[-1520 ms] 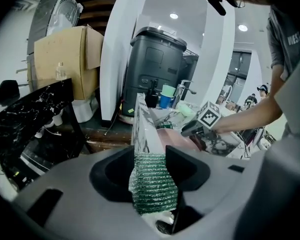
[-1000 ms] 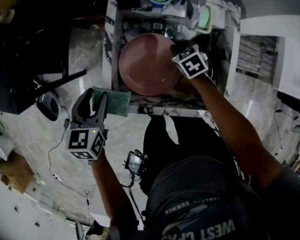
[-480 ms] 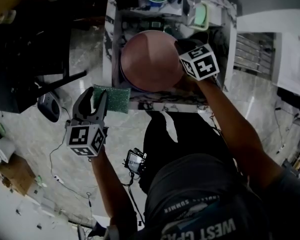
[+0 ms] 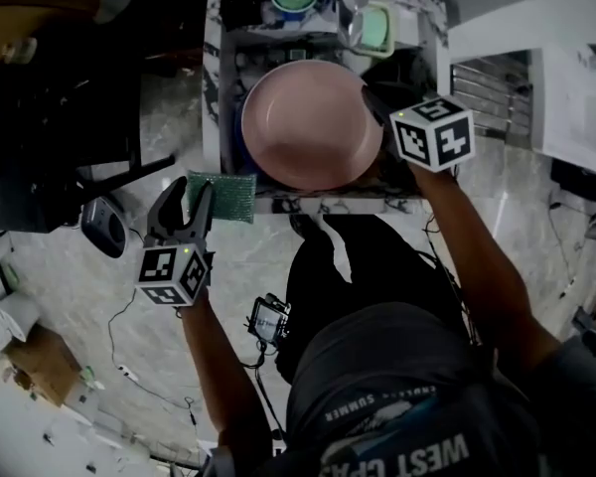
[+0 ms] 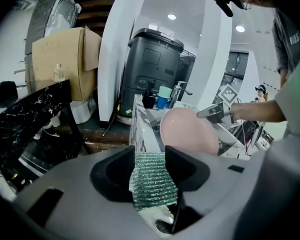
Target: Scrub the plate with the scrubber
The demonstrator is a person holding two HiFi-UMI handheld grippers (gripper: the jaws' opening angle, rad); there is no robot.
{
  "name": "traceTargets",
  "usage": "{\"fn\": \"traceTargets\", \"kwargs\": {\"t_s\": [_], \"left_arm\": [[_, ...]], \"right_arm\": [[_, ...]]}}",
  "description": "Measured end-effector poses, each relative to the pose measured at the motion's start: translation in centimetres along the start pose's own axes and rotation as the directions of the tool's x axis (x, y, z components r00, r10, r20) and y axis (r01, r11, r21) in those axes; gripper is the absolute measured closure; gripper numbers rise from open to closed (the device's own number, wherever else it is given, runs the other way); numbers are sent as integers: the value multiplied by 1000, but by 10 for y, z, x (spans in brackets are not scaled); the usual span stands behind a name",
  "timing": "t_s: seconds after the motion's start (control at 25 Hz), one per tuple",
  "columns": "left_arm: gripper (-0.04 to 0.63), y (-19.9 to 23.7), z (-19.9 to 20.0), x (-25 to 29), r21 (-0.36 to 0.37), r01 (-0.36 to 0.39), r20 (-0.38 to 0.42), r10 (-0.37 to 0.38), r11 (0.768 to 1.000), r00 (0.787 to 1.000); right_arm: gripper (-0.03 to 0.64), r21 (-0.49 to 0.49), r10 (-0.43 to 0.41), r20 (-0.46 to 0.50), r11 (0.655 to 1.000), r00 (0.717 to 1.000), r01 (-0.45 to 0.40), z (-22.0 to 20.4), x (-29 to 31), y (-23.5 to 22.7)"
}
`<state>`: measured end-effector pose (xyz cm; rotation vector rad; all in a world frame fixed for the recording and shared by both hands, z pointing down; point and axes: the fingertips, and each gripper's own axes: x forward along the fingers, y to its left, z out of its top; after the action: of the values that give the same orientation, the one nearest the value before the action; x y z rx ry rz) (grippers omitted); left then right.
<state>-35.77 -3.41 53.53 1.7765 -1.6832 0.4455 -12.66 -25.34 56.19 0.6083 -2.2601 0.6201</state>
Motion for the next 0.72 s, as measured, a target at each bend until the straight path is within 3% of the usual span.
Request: {"fn": "traceTargets", "kwargs": {"t_s": [0.36,0.72], "left_arm": [[405,-2,0,0,31,25,-13,-24,999,1000],[405,-6,-2,7,50,51,-25,-50,997,998]], "right_arm": [[577,165,22,77,986,997,-34,9,-85,-16],[572,337,-19,27,941,999,9,-65,-148,-53]]}}
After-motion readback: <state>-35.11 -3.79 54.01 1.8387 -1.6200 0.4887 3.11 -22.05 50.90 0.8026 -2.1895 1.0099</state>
